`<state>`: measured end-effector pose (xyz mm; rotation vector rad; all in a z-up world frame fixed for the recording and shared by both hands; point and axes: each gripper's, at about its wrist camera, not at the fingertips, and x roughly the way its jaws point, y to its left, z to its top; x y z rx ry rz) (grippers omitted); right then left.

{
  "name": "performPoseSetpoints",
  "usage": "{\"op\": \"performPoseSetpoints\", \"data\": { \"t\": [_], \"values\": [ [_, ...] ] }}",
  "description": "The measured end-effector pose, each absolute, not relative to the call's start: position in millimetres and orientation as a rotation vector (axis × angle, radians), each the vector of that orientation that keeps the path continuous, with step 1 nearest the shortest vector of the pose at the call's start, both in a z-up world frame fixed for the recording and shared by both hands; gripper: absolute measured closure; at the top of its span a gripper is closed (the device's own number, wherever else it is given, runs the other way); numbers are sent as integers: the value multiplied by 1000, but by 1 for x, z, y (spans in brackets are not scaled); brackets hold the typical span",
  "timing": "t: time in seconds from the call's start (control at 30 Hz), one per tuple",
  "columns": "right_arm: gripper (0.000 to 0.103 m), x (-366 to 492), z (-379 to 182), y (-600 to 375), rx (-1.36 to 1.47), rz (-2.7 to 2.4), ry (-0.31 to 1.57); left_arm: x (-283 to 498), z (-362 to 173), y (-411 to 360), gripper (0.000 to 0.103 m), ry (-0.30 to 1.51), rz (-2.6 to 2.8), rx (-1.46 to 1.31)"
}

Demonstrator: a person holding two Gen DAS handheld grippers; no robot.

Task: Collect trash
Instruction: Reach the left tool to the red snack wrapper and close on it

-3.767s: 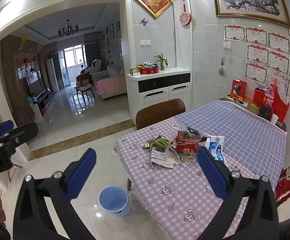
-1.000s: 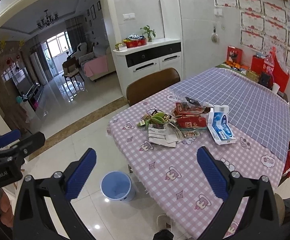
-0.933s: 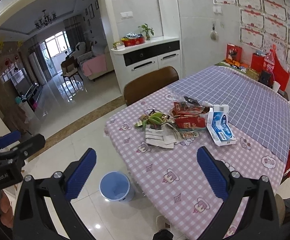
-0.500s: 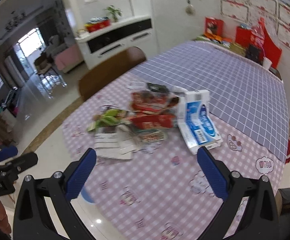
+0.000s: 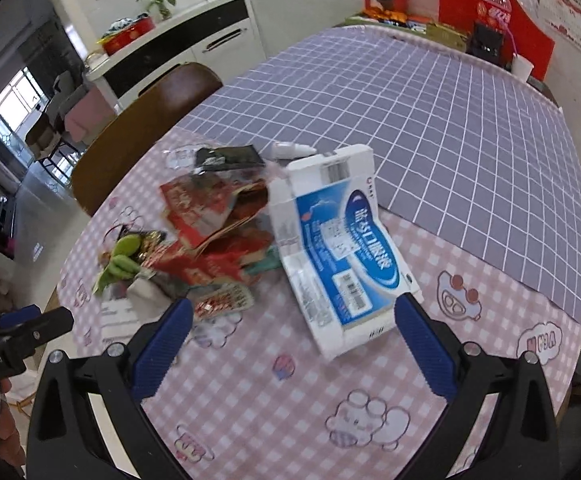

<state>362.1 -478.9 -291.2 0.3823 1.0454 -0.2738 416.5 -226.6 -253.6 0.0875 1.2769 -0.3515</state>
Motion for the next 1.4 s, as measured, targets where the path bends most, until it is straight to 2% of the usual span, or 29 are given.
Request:
{"op": "performPoseSetpoints", "data": {
  "t": [0.27,0.43,0.57,0.67,0.83,1.03,1.07,1.13,1.2,1.33,1.4],
  "values": [
    [4,387,-312,-517,495,-306,1042,449,-269,-254,8,1290,-378,91],
    [4,404,-321,-516,534,-252,1051,475,-292,-256,23,1322,-360,85],
    [4,418,-331,-520,641,-219,1050,488,-310,-269,31,1344,-375,140],
    [4,429,-340,-522,732,-180,1059,497,-324,-280,42,1367,-397,187],
    [4,444,-349,-519,798,-156,1056,507,-340,-281,67,1421,-402,143],
    [6,456,-363,-519,868,-150,1063,509,-352,-283,72,1455,-415,126],
    [9,457,-365,-520,881,-148,1064,508,-352,-284,73,1451,-417,129],
    [35,459,-367,-520,889,-152,1071,507,-352,-286,84,1440,-433,118],
    [42,460,-368,-522,901,-146,1077,506,-346,-285,86,1421,-447,100],
    [64,461,-366,-522,901,-136,1079,504,-326,-279,90,1373,-480,71],
    [66,462,-366,-522,923,-126,1082,503,-314,-275,90,1348,-492,43]
  ]
}}
